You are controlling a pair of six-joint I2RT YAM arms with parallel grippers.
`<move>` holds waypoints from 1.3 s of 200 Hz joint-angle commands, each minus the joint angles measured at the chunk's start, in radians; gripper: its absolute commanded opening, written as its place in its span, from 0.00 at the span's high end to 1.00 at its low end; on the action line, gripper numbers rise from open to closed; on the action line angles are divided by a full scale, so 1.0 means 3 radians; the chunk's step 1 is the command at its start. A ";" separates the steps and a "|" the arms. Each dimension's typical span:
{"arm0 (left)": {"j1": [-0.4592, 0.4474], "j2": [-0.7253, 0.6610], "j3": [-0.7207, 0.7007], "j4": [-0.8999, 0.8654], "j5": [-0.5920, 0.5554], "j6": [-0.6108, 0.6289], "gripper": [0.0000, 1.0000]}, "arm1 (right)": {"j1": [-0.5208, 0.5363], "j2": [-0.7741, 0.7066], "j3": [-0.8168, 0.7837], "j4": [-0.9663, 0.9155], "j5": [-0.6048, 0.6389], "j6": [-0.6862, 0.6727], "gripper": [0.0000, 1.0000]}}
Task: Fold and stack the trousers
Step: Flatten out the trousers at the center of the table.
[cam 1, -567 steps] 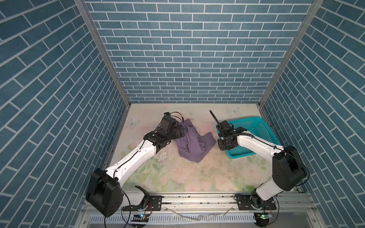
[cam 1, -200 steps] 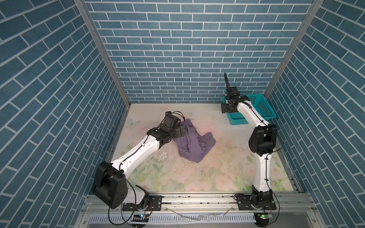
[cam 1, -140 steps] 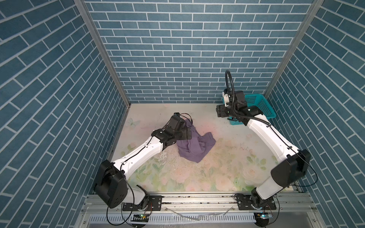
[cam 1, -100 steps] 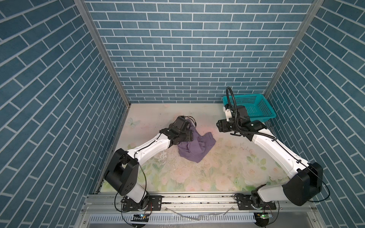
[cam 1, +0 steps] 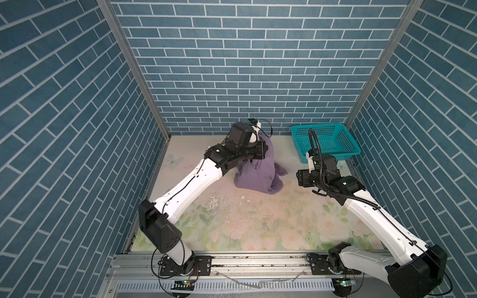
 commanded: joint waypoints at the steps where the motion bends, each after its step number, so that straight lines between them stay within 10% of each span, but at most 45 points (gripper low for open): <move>1: 0.0229 -0.0581 -0.0165 -0.0111 -0.0420 0.0072 1.00 | -0.0011 0.0106 0.0023 0.0044 0.0058 0.0075 0.27; 47: 0.1406 -0.1342 -0.1406 -0.0214 -0.0705 -0.0233 0.99 | -0.0011 0.0707 0.0267 0.0169 -0.0321 0.0115 0.37; 64: 0.1799 -0.1336 -0.1767 -0.0211 -0.0439 -0.0289 0.32 | -0.0011 0.0996 0.0386 0.0228 -0.0503 0.0177 0.40; 72: 0.1939 -0.1279 -0.1875 -0.0209 -0.0219 -0.0315 0.17 | -0.0010 0.1141 0.0442 0.0267 -0.0594 0.0204 0.40; 131: 0.2030 -0.1208 -0.1883 -0.0215 0.0251 -0.0150 0.12 | -0.0011 0.2185 0.1224 0.0207 -0.1126 0.0372 0.45; 208: 0.0803 -0.1869 -0.2402 -0.0554 -0.0124 -0.0134 0.16 | -0.0006 0.2559 0.1398 0.0897 -0.1788 0.0930 0.45; 260: -0.0095 -0.1067 -0.2403 -0.0429 -0.0332 -0.0143 0.15 | -0.0016 0.1873 0.0736 0.0933 -0.1368 0.0722 0.28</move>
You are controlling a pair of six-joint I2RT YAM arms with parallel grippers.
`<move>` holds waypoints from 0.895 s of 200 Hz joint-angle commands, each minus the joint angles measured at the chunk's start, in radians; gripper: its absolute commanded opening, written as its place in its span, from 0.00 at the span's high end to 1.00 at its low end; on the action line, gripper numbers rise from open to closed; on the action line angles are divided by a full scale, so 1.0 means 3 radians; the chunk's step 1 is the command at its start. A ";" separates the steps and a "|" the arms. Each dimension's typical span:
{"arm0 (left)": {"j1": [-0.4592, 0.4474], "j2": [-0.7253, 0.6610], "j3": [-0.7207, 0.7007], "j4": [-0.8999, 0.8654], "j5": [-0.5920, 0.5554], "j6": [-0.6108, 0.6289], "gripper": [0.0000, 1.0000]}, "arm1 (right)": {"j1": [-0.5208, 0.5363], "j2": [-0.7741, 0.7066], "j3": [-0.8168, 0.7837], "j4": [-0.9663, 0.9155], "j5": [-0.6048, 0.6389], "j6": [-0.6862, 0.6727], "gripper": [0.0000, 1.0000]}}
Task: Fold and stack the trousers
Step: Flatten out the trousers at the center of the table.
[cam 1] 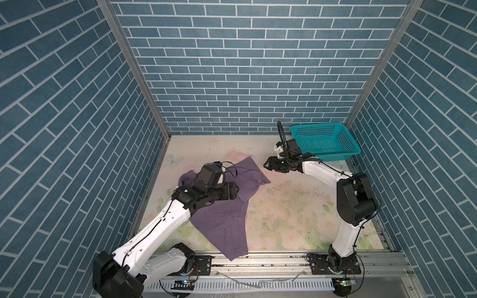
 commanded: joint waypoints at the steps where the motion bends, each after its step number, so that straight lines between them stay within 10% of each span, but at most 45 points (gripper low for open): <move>1: -0.0303 0.0357 0.0054 0.0011 -0.0154 0.0007 0.15 | -0.0014 -0.0447 -0.0284 0.0025 0.0243 -0.0068 0.28; 41: -0.0731 0.1059 0.0250 0.0025 -0.0325 0.0100 0.20 | -0.0116 -0.0867 -0.0776 0.0008 0.0401 -0.0117 0.25; 141: -0.0734 0.1956 0.0241 0.0279 -0.0342 0.0137 0.38 | -0.0282 -0.1133 -0.1016 0.0054 0.0577 -0.0040 0.26; 179: -0.0721 0.2048 0.0179 0.0401 -0.0261 0.0113 0.71 | -0.0287 -0.1106 -0.0983 0.0024 0.0568 0.0047 0.28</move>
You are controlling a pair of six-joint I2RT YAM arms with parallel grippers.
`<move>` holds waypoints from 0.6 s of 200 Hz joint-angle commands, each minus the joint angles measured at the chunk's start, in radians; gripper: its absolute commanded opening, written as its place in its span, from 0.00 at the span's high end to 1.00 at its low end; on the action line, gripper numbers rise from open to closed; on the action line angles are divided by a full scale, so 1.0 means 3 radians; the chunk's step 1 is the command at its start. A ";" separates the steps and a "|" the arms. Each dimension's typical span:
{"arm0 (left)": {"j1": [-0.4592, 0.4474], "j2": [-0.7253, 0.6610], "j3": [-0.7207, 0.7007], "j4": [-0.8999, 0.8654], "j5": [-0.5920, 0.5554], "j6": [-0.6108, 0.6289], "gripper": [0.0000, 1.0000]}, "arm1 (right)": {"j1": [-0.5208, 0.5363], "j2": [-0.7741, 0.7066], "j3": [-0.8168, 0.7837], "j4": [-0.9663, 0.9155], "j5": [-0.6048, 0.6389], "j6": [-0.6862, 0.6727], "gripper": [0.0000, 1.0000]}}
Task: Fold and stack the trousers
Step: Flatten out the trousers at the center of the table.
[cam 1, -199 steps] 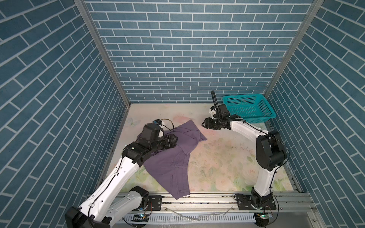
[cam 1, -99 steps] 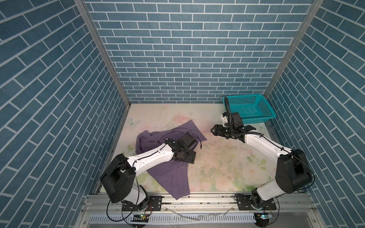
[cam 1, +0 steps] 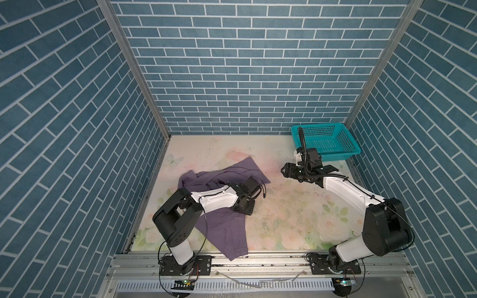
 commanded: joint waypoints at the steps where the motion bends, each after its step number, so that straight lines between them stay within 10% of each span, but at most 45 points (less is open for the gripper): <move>1: 0.0006 0.0065 -0.0043 0.0109 0.0067 -0.0004 0.72 | -0.0015 -0.0023 -0.0038 -0.0017 0.0058 0.0100 0.28; 29: 0.0019 0.0068 0.0046 0.0087 0.0071 -0.0006 1.00 | -0.0021 -0.0107 -0.0077 -0.0045 0.0095 0.0070 0.28; 65: 0.0019 0.0028 0.0688 -0.0182 0.0191 0.0193 1.00 | -0.0064 -0.0187 -0.0077 -0.0110 0.0160 -0.0024 0.28; 120: 0.0013 0.0451 0.3025 -0.0933 0.0896 0.0479 1.00 | -0.0174 -0.0930 -0.0482 0.0053 0.0808 -0.0048 0.29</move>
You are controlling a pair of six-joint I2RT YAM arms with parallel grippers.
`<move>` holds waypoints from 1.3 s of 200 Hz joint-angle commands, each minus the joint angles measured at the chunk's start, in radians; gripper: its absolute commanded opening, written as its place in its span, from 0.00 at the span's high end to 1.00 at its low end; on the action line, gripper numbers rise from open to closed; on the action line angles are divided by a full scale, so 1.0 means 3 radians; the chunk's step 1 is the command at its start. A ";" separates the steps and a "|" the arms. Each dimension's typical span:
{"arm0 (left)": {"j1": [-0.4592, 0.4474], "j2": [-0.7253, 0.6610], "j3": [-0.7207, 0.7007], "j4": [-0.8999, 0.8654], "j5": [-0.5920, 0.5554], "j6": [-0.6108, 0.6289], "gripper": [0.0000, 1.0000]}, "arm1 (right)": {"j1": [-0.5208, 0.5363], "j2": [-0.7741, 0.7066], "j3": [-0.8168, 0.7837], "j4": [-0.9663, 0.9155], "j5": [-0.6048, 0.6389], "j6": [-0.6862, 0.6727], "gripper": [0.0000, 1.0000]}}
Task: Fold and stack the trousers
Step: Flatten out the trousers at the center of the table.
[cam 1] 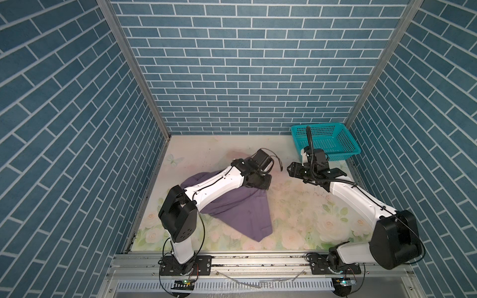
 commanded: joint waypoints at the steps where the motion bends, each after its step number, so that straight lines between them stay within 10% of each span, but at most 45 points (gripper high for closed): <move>1: -0.0008 0.0195 0.0948 -0.0288 0.0494 0.0192 1.00 | -0.0079 -0.0406 -0.0259 0.0074 0.0464 -0.0058 0.28; 65: 0.0159 0.0542 0.3540 -0.1044 0.1005 0.0096 1.00 | -0.0150 -0.1077 -0.0405 0.0088 0.1087 -0.0322 0.27; 141: 0.1735 -0.1411 0.0003 0.0274 0.1108 -0.0454 1.00 | -0.0150 -0.1273 -0.0349 0.0398 0.0757 -0.0377 0.16; 187: 0.2573 -0.1976 -0.1639 0.0074 0.0672 -0.0455 1.00 | -0.0145 -0.0905 -0.0346 0.0543 0.0392 -0.0220 0.17; 197: 0.2690 -0.1976 -0.1822 -0.0062 0.0544 -0.0417 0.89 | -0.0145 -0.0827 -0.0336 0.0565 0.0336 -0.0200 0.18; 216: 0.2768 -0.2052 -0.2074 -0.0109 0.0502 -0.0318 0.38 | -0.0145 -0.0736 -0.0323 0.0583 0.0287 -0.0165 0.20; 260: 0.2678 -0.2257 -0.2063 -0.0015 0.0406 -0.0374 0.19 | -0.0145 -0.0583 -0.0355 0.0515 0.0388 -0.0177 0.20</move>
